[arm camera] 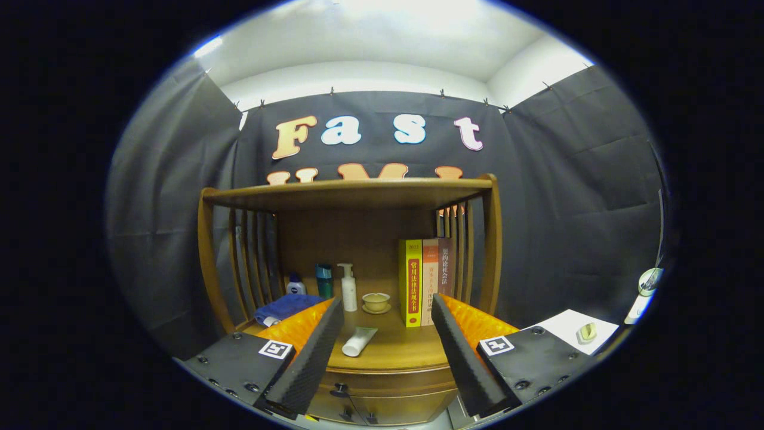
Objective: Pull open the drawer, take out the items inside it, and place them on the countertop above the cabinet.
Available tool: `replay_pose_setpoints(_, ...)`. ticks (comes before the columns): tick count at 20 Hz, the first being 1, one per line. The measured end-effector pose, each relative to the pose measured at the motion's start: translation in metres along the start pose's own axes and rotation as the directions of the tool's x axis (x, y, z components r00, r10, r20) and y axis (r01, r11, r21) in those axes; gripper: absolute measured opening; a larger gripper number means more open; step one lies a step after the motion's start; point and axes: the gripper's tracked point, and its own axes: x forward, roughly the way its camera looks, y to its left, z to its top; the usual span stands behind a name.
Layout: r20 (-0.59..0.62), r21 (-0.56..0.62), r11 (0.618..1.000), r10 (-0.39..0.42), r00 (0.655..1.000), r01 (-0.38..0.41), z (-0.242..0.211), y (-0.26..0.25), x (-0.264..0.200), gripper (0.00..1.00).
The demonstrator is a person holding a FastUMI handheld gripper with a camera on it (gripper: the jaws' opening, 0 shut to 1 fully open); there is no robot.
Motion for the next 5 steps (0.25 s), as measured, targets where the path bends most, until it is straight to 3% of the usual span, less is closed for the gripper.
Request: replay_pose_setpoints(5,0.015,0.003,1.0,0.0,1.0,0.0,0.021,-0.011,-0.025,0.99)
